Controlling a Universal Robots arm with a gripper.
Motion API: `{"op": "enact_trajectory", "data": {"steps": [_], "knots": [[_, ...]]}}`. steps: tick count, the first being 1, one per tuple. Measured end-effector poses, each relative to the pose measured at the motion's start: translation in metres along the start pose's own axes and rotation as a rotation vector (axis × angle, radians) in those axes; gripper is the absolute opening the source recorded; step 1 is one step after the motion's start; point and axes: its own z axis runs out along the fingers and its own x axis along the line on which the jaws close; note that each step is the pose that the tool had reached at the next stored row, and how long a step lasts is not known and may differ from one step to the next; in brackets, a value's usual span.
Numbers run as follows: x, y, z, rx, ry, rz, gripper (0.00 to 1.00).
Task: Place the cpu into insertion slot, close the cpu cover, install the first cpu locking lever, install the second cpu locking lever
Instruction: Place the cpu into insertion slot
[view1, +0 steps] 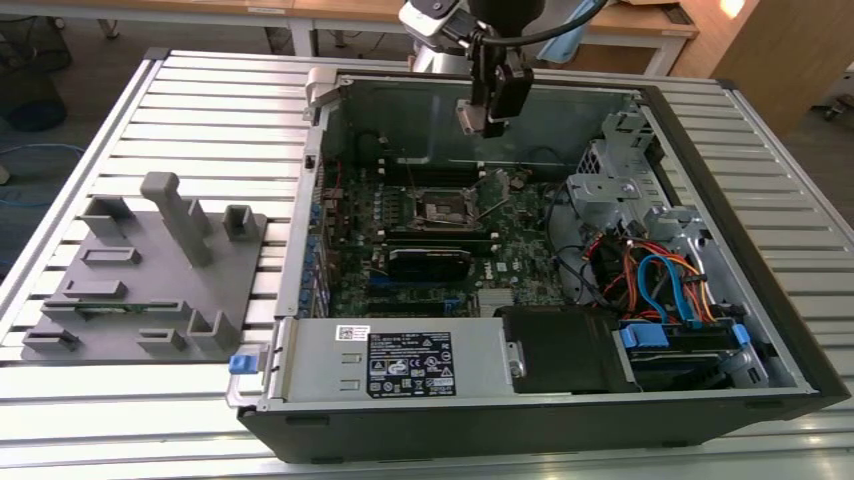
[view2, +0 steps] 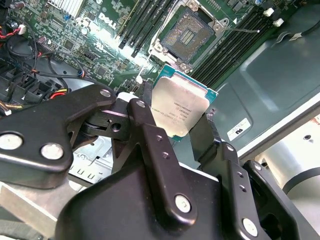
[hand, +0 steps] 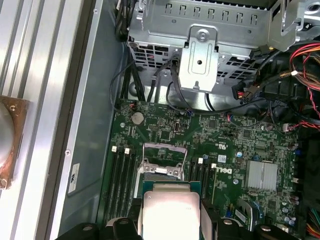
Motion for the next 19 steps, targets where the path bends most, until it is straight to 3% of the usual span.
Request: {"op": "enact_trajectory", "data": {"steps": [11, 19], "knots": [[-0.0001, -0.0006, 0.0075, 0.0038, -0.0037, 0.042, 0.54], [-0.0002, -0.0008, 0.0083, 0.0041, -0.0043, 0.049, 0.54]]}}
